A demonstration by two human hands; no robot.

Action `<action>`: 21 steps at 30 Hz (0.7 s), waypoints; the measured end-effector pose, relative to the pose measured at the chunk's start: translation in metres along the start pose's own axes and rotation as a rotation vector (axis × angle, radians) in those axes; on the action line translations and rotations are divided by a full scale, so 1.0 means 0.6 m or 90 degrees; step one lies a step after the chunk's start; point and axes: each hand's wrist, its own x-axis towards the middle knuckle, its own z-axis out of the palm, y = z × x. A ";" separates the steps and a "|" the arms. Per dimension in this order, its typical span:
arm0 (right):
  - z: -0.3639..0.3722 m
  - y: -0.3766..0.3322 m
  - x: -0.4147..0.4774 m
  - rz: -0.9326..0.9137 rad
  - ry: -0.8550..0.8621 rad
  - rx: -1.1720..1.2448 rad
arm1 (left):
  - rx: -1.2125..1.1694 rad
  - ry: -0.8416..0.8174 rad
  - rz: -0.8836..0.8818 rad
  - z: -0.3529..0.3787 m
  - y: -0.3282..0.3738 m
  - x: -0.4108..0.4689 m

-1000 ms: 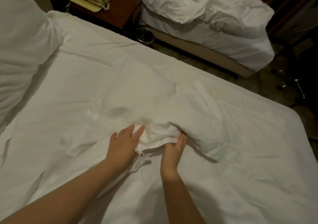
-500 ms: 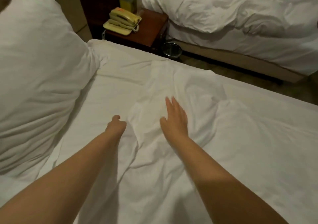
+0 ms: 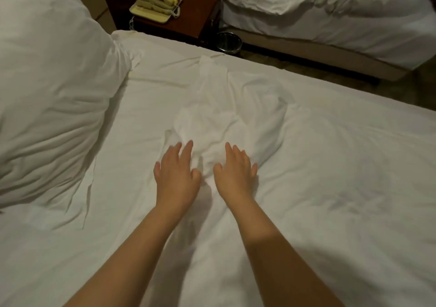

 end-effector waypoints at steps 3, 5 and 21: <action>0.000 0.034 -0.097 0.034 -0.023 0.022 | 0.091 -0.119 -0.040 0.016 0.004 -0.121; -0.002 0.063 -0.152 0.025 -0.024 0.001 | 0.150 -0.186 -0.037 0.024 0.004 -0.187; -0.066 0.361 -0.569 0.087 0.019 -0.005 | 0.339 -0.321 0.100 0.063 0.131 -0.585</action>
